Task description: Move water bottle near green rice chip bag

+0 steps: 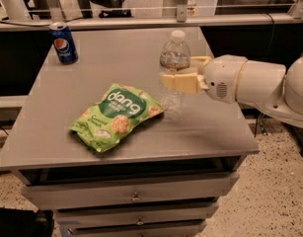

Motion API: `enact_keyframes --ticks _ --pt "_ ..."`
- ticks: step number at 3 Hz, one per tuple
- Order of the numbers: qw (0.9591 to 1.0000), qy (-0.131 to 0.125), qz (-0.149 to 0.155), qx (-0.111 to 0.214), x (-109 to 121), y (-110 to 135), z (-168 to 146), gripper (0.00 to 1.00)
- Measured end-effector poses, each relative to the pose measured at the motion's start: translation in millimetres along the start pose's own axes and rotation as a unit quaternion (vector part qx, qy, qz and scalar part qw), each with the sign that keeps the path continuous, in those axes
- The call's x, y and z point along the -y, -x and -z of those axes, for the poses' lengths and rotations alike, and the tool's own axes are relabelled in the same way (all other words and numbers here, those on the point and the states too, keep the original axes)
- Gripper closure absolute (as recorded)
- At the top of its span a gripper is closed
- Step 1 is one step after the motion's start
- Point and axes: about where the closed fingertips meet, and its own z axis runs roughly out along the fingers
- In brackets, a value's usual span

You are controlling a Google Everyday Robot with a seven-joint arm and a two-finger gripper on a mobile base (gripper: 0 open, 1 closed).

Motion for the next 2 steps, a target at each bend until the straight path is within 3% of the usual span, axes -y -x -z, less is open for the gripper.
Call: enact_keyframes --ticks 2 --pt "0.9995 0.017 -0.028 -0.003 -15.7 -13.7 -7.1 1.0"
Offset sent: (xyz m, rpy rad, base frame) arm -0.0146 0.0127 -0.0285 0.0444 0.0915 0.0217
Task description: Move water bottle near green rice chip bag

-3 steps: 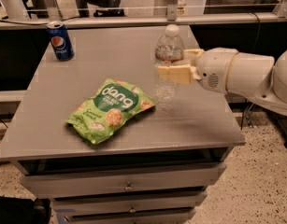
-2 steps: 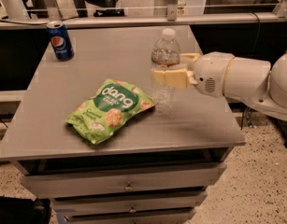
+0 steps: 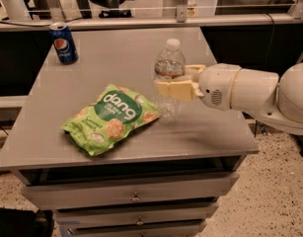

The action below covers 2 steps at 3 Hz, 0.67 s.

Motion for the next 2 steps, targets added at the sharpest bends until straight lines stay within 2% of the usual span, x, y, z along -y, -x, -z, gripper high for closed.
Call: enact_keyframes --ticks 1,2 --pt "0.9999 0.003 -0.011 -0.006 -3.1 -7.5 -2.2 1.0" --pt "0.9999 0.001 0.0 -0.017 -3.2 -10.2 -2.9 1.0"
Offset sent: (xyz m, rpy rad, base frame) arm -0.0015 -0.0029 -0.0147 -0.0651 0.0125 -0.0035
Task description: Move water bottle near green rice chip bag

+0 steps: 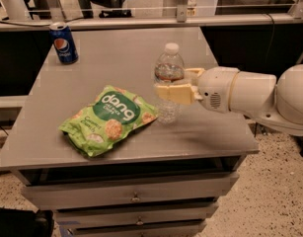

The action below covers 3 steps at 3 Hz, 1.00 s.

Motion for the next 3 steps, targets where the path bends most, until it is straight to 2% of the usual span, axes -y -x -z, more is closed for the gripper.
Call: enact_keyframes --ticks 1,2,3 --pt "0.9998 -0.009 0.017 -0.009 6.7 -0.5 3.1 1.0" --pt "0.9997 -0.01 0.02 -0.01 7.4 -0.9 3.8 1.0" --pt "0.9995 -0.011 0.025 -0.013 8.0 -1.7 5.2 0.84"
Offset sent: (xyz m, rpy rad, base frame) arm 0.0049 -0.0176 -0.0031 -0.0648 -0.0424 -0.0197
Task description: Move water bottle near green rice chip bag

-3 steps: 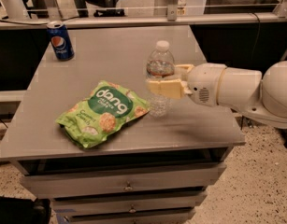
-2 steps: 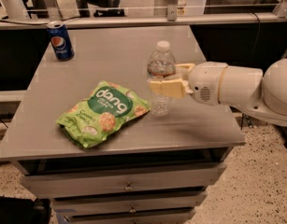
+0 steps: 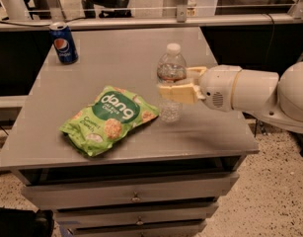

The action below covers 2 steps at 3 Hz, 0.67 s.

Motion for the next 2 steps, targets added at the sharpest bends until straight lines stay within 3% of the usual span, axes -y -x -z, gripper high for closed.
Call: enact_keyframes --ticks 2 --pt "1.0 0.001 0.002 0.002 -0.1 -0.1 0.9 0.36"
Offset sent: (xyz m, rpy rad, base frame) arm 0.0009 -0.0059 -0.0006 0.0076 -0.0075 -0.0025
